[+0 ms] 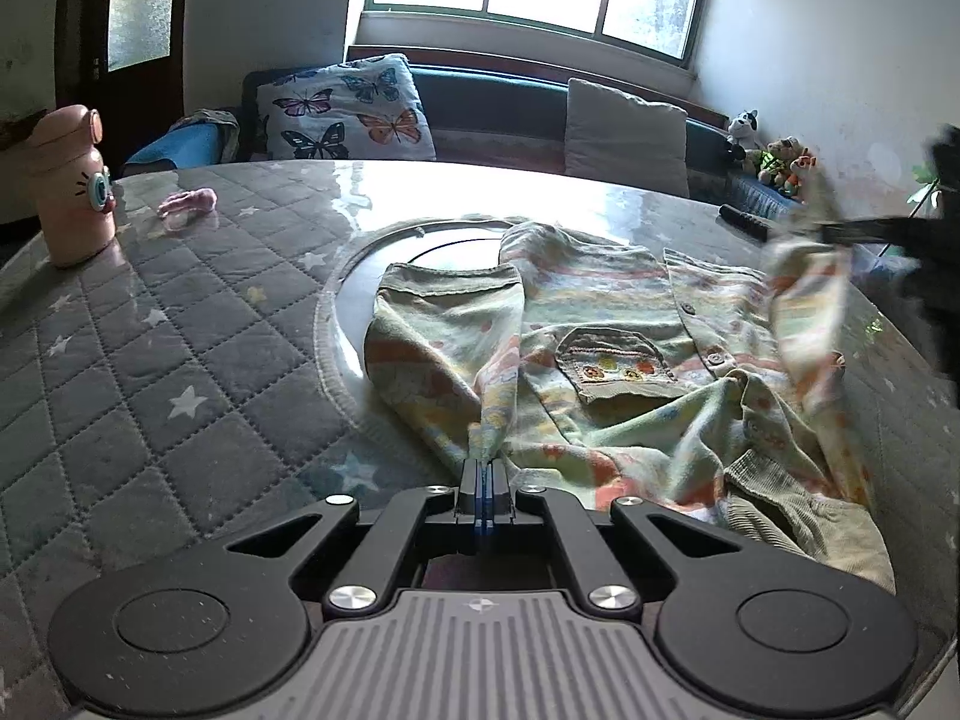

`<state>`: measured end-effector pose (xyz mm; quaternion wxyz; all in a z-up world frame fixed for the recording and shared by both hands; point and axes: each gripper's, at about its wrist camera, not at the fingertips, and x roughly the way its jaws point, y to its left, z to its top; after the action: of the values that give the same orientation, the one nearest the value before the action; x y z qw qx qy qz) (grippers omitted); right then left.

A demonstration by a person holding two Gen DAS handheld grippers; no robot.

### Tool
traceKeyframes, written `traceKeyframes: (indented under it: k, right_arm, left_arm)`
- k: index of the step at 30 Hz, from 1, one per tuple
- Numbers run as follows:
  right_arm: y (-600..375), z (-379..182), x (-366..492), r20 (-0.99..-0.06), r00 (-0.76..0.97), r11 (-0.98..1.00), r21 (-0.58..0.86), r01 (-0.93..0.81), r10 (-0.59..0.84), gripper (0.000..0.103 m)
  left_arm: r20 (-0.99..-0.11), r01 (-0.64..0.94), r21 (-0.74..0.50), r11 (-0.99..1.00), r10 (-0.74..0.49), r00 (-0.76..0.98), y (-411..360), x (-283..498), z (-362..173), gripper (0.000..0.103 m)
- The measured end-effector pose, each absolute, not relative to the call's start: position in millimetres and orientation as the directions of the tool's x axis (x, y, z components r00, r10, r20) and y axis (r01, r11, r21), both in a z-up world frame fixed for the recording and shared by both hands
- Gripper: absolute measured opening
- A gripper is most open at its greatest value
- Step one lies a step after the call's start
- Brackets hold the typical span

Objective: Fold clothes

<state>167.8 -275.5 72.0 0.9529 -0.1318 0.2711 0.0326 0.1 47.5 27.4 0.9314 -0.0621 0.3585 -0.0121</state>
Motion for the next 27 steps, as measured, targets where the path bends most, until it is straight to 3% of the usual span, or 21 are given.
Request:
traceKeyframes:
  k: [7,15,20,27]
  right_arm:
    - [-360,76,99,-0.512,0.848,0.976,-0.216,0.029,-0.138,0.003]
    - [-436,35,34,-0.603,0.763,0.973,-0.138,0.187,-0.232,0.004]
    - [-465,8,8,-0.663,0.706,0.961,-0.076,0.268,-0.249,0.016]
    - [-470,20,-6,-0.622,0.734,0.955,-0.080,0.286,-0.271,0.022]
  left_arm:
    - [-0.671,-0.030,-0.110,0.993,-0.052,0.739,47,-10,26,0.001]
    - [-0.685,-0.022,-0.092,0.995,-0.047,0.727,41,-19,27,0.001]
    - [-0.690,-0.021,-0.085,0.996,-0.044,0.722,41,-20,28,0.001]
    - [-0.687,-0.006,-0.067,0.998,-0.042,0.725,39,-20,31,0.005]
